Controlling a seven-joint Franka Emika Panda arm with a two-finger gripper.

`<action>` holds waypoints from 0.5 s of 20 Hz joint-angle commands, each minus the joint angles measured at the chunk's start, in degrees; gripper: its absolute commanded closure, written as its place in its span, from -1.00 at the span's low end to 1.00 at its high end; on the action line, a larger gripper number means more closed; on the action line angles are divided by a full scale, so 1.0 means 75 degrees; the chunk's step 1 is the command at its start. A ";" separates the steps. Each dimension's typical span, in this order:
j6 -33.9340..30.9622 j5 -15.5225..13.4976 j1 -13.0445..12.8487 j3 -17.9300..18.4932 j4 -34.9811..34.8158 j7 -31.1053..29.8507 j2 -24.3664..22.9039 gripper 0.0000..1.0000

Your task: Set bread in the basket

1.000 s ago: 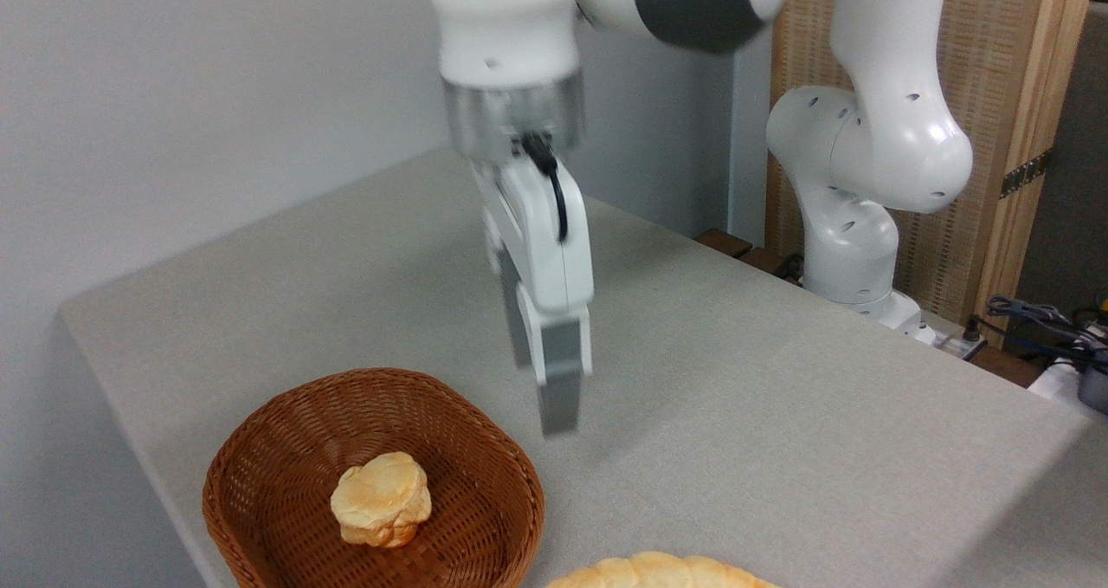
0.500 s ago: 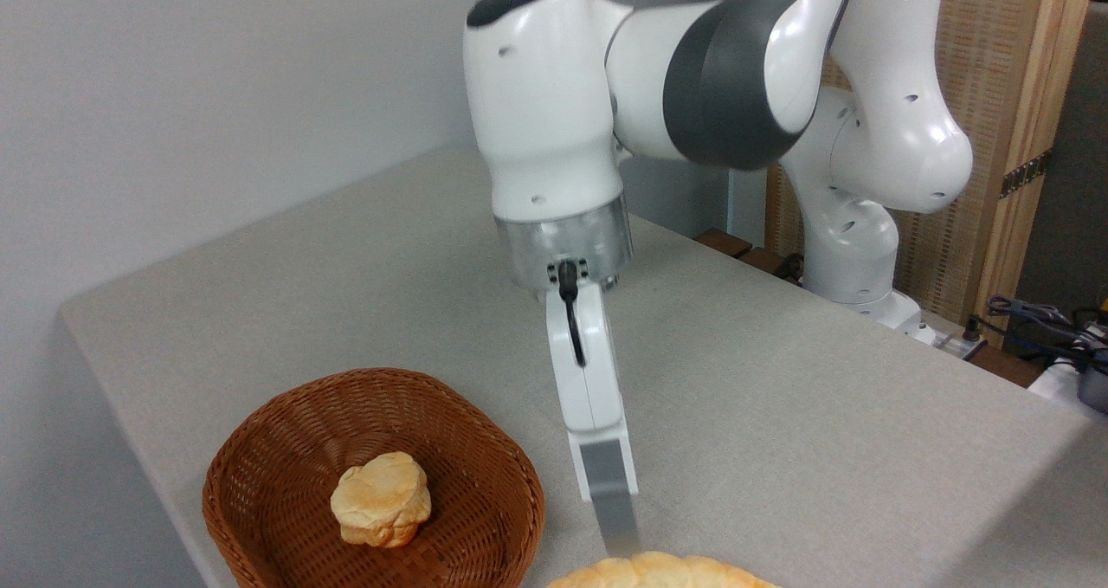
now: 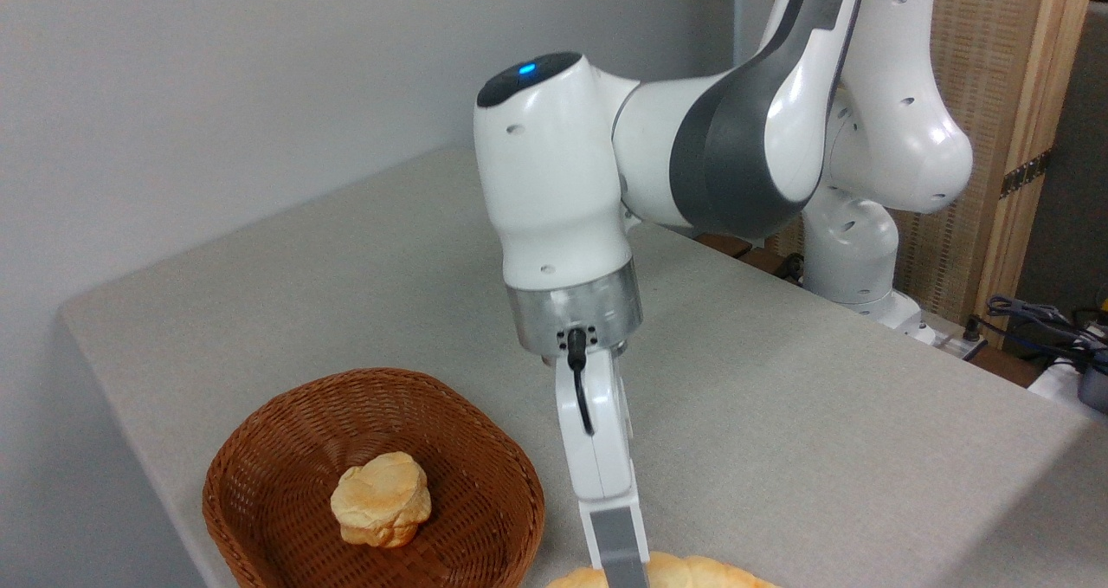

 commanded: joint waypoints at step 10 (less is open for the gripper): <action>0.0366 0.0125 -0.0090 0.0142 -0.0035 0.0082 0.0515 -0.01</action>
